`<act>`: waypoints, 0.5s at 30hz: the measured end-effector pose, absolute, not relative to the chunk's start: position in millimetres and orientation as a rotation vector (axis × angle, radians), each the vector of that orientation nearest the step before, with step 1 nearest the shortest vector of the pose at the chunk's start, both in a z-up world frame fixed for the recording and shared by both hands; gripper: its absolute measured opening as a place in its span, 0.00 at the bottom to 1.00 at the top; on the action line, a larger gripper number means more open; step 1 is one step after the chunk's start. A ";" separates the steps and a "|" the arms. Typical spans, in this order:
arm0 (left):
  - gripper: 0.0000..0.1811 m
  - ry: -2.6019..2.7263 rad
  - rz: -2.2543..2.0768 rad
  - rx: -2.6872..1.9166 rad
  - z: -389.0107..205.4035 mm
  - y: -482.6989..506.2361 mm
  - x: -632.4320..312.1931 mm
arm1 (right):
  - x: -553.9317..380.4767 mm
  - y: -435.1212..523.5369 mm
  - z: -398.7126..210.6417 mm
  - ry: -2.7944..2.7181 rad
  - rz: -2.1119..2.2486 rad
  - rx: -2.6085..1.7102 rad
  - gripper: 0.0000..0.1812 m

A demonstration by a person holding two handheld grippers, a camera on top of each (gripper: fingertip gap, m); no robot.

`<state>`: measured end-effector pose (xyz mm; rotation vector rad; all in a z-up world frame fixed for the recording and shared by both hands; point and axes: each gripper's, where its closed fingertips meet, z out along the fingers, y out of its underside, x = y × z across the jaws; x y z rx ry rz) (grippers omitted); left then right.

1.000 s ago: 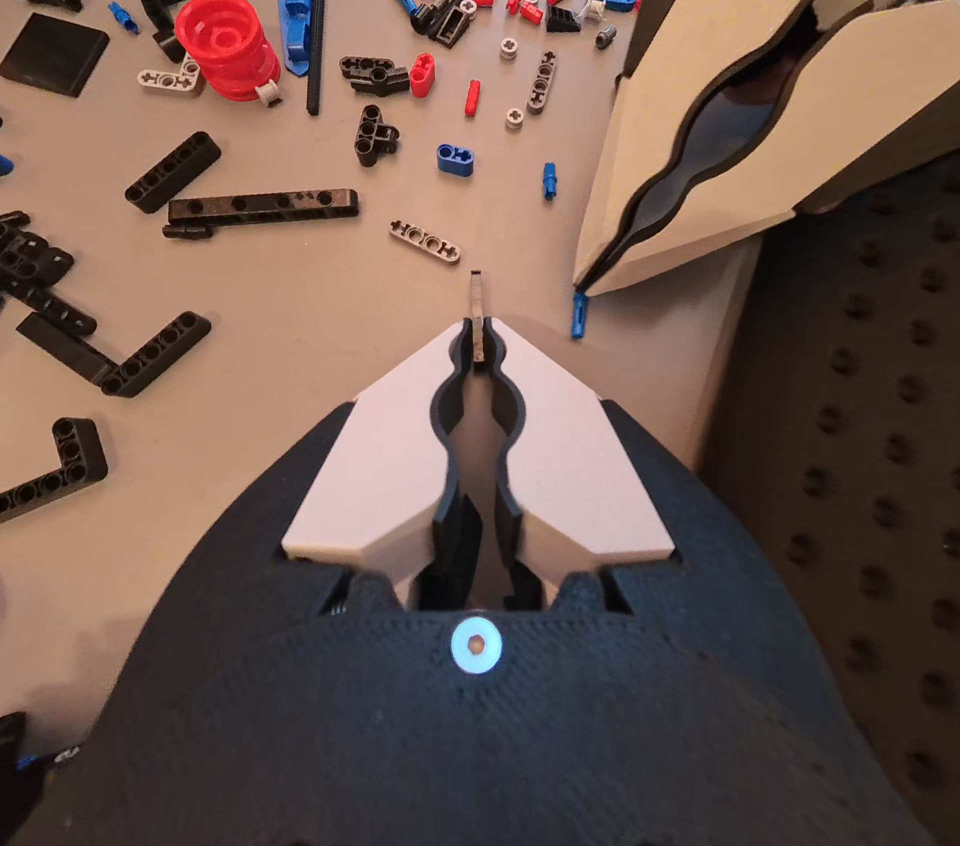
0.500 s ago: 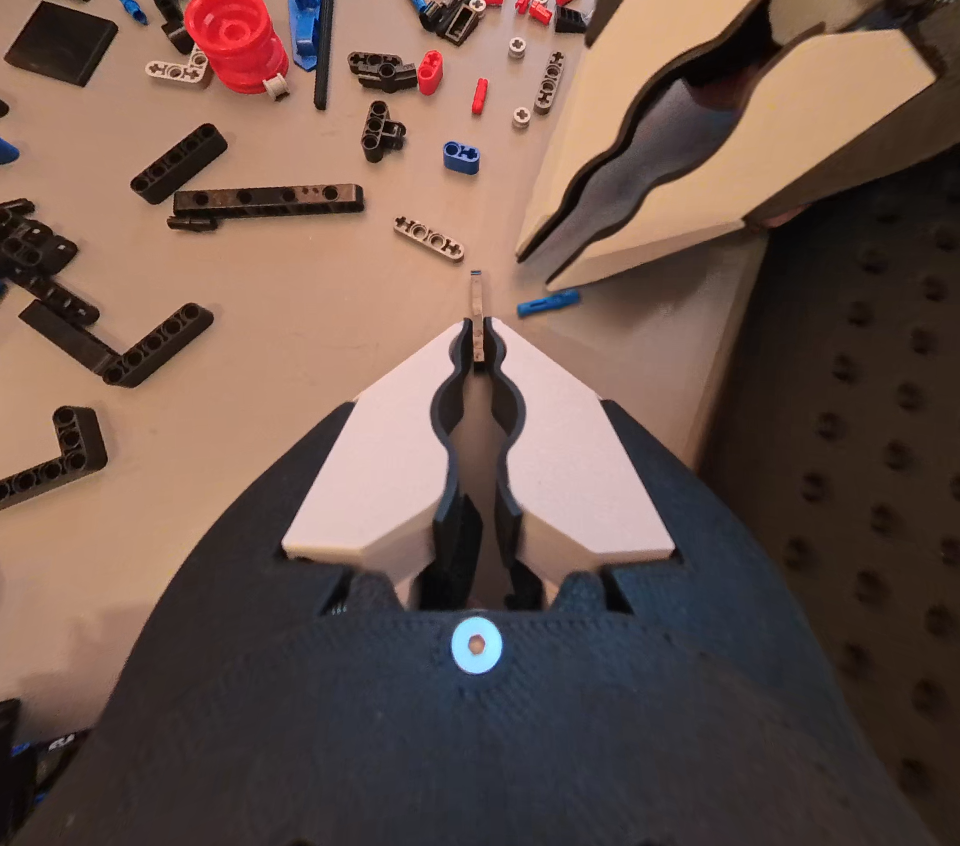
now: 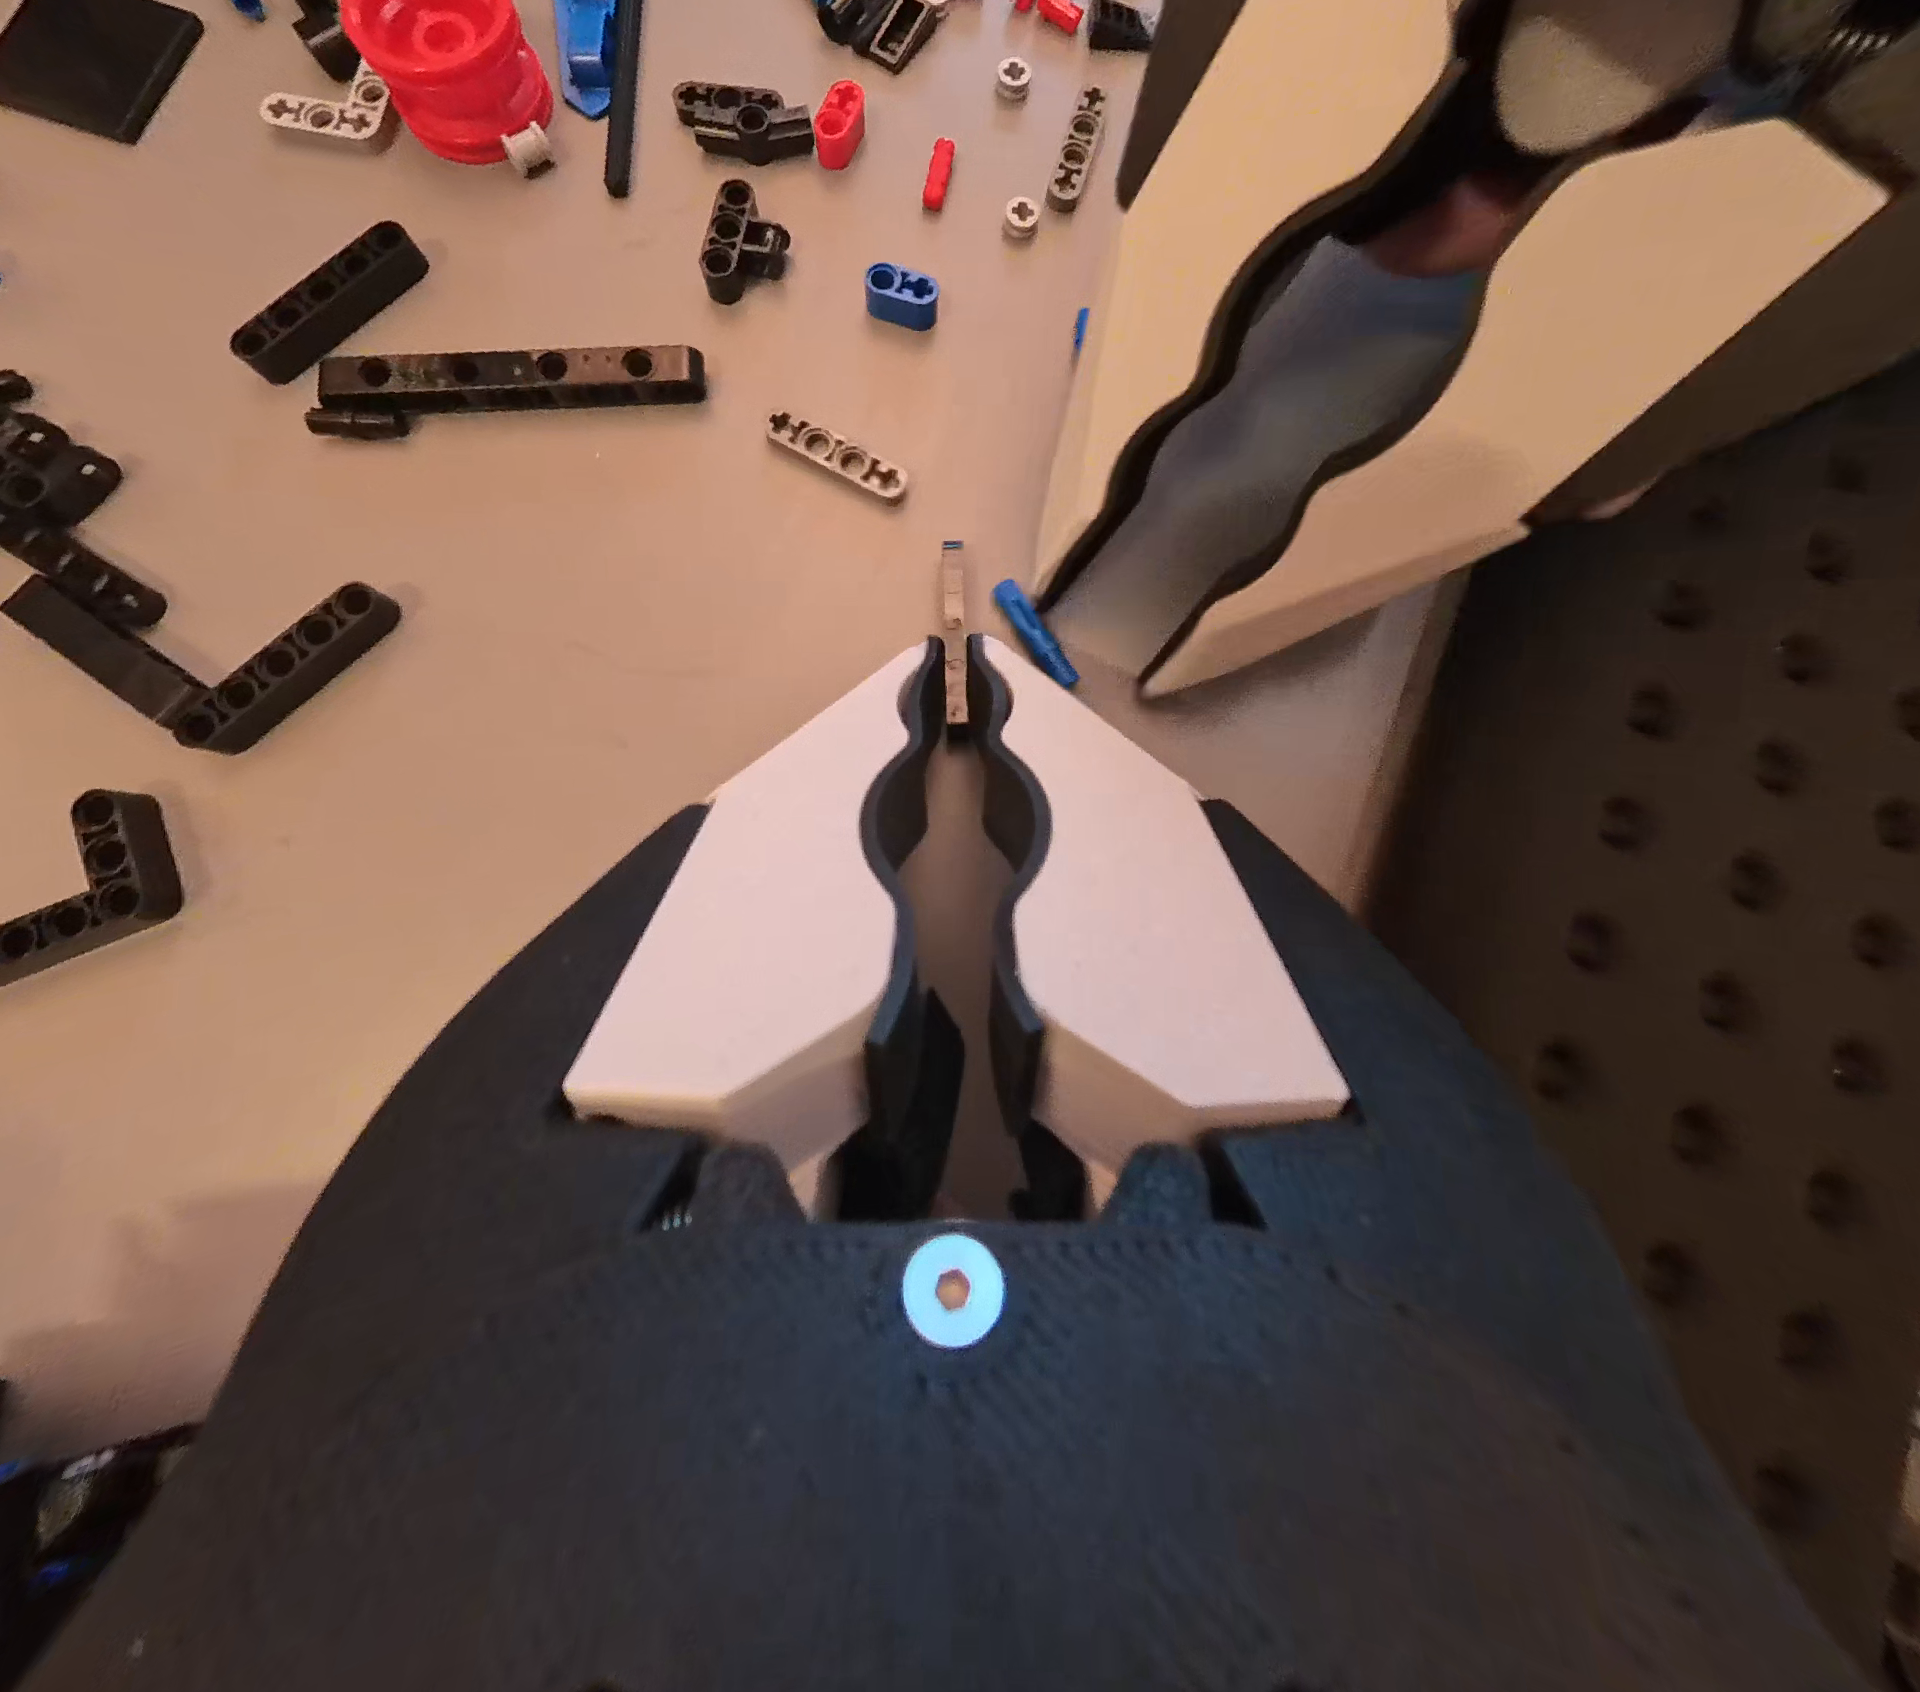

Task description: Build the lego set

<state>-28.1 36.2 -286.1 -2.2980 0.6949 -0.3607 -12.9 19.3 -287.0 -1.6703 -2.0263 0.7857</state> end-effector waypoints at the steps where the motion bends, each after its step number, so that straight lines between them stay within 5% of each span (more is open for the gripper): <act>1: 0.01 0.693 -0.365 -2.298 -286.0 35.0 -26.6 | -15.0 18.4 -287.1 -2.006 0.791 -1.680 0.11; 15: 0.01 0.649 -0.364 -2.310 -285.1 26.9 -27.2 | -21.8 25.1 -286.8 -1.884 0.721 -1.701 0.07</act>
